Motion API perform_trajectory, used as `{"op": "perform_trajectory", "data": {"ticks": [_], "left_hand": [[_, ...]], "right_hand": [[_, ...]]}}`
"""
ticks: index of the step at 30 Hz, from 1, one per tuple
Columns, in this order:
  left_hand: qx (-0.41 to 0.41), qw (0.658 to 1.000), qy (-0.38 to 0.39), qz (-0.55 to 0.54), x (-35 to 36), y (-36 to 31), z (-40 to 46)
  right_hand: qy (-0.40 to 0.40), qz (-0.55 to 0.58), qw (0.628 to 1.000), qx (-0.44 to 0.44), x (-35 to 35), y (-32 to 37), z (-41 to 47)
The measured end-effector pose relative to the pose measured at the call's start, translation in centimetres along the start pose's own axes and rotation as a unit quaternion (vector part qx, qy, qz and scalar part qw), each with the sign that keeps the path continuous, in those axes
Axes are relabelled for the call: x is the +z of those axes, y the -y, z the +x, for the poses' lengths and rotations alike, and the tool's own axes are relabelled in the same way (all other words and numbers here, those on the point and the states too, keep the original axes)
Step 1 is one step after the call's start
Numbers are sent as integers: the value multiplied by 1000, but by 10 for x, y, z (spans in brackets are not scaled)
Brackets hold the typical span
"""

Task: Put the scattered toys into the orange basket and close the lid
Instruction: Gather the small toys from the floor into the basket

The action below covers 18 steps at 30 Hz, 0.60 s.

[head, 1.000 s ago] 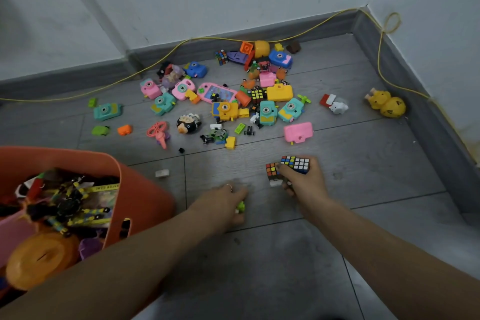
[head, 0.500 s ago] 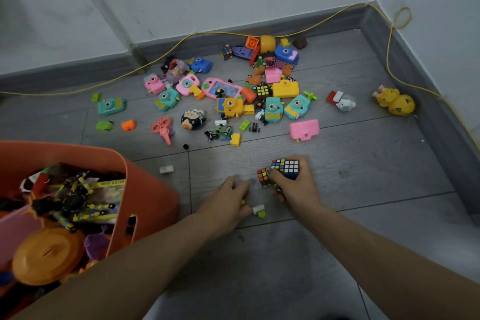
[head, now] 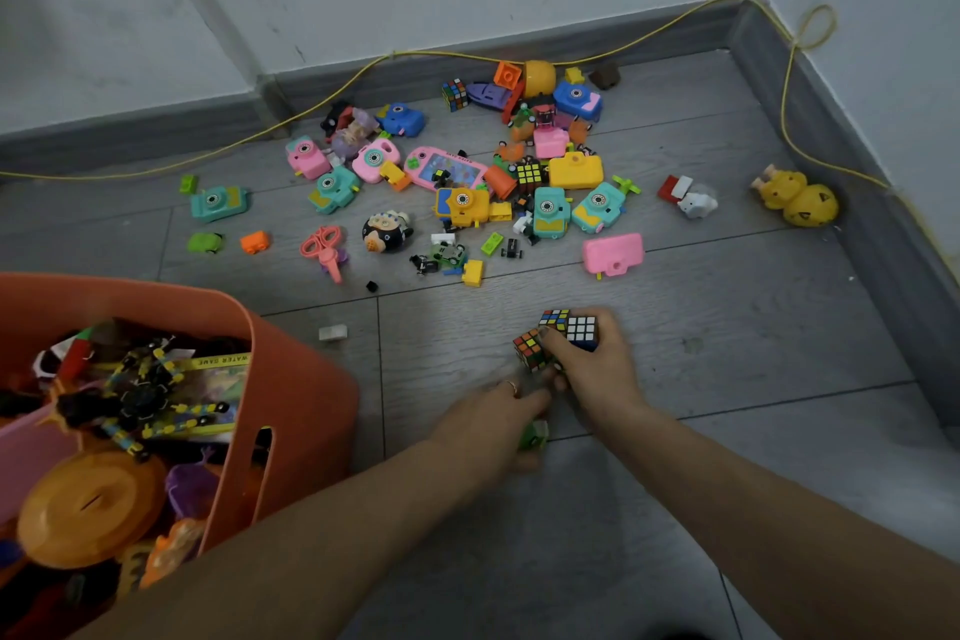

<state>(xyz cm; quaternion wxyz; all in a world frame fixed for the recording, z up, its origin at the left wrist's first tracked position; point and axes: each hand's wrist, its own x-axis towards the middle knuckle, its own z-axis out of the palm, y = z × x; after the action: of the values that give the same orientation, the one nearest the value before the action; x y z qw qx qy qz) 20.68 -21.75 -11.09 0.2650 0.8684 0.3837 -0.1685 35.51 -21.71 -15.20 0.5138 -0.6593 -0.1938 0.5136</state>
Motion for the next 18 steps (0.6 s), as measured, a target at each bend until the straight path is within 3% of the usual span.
{"op": "perform_trajectory", "data": {"ticks": [8,12,18], "left_hand": [[-27,999,0,23,3,-16,2],[-25,999,-15,-21,6,-9,3],[-86,990,-56,-96,-1,29,-9]], "right_hand": [[20,14,999,22,-3,1,-3],[26,14,999,32,-8,5,-5],[9,14,999,39,-17,10,-3]]}}
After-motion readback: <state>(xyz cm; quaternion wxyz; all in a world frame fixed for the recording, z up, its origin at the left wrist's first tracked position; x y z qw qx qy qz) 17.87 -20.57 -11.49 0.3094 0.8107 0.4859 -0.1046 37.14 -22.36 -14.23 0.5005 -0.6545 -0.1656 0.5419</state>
